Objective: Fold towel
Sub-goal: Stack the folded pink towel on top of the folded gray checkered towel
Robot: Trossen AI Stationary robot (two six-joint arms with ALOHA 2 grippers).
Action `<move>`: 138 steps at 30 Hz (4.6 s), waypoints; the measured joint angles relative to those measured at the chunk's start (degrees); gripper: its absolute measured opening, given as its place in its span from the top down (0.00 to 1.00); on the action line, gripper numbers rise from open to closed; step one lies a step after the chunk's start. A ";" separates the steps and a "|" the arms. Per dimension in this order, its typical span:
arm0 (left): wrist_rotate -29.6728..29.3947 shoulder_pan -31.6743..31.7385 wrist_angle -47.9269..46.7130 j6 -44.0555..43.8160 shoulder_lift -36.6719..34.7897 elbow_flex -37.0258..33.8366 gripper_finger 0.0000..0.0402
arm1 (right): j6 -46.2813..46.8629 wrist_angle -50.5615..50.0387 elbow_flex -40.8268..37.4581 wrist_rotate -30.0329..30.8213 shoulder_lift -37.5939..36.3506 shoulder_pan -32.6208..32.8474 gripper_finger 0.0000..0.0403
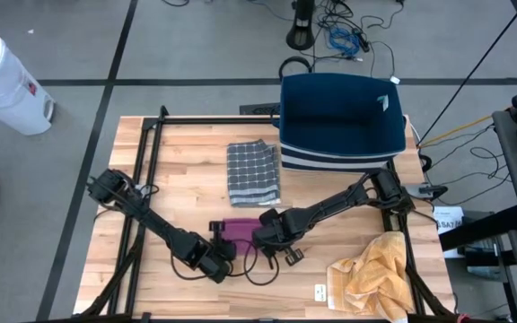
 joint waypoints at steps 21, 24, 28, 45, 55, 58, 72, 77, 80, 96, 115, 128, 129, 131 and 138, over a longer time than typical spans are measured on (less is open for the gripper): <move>-17.43 5.54 -24.27 6.29 0.14 13.47 0.98 | -0.70 -2.11 0.00 11.99 -10.51 -0.46 1.00; -21.62 6.68 -27.81 7.33 0.10 16.18 0.98 | -0.79 -2.11 0.00 12.27 -10.53 -0.60 1.00; -24.68 8.45 -30.26 10.49 0.07 19.22 0.98 | -0.33 -2.02 0.00 15.92 -10.53 -0.79 1.00; -33.93 19.02 -30.73 27.79 -0.02 20.27 0.98 | -0.16 -1.13 -0.02 21.81 -10.86 -1.03 0.99; -27.48 22.39 -22.45 38.28 -4.28 20.19 0.98 | -1.50 0.22 -0.02 18.93 -11.51 -1.26 0.99; -25.69 22.39 -19.41 40.66 -5.44 20.19 0.98 | -1.78 0.60 0.08 17.64 -12.48 -0.63 0.99; -7.44 22.61 -8.03 48.25 -5.80 20.17 0.98 | -0.46 -2.24 0.00 12.56 -15.39 2.48 0.99; 3.35 22.32 -4.23 48.73 -6.42 20.17 0.98 | -0.33 -2.16 0.00 8.23 -17.53 4.22 0.99; 8.29 21.67 -1.36 48.65 -7.13 20.17 0.98 | -0.29 -1.30 0.00 6.78 -18.96 5.61 0.99; 31.02 18.09 13.59 43.07 -8.56 20.17 0.98 | 5.37 -0.95 0.04 5.64 -23.67 11.36 0.99; 54.07 25.47 15.47 48.44 -8.60 20.17 0.98 | 8.92 3.70 0.04 9.08 -23.65 14.07 0.99; 64.05 42.63 2.62 59.69 -8.60 20.17 0.98 | 5.93 3.82 0.04 10.02 -22.77 4.88 0.99; 64.58 44.18 1.43 61.10 -8.60 20.17 0.98 | 5.85 3.82 0.04 10.99 -22.77 3.67 0.99; 66.03 47.60 -0.61 63.46 -8.60 20.19 0.98 | 5.46 3.79 0.04 11.59 -22.77 1.14 0.99; 71.02 59.57 -5.24 67.94 -8.60 20.19 0.98 | 4.27 4.91 0.04 8.11 -20.20 -6.32 0.99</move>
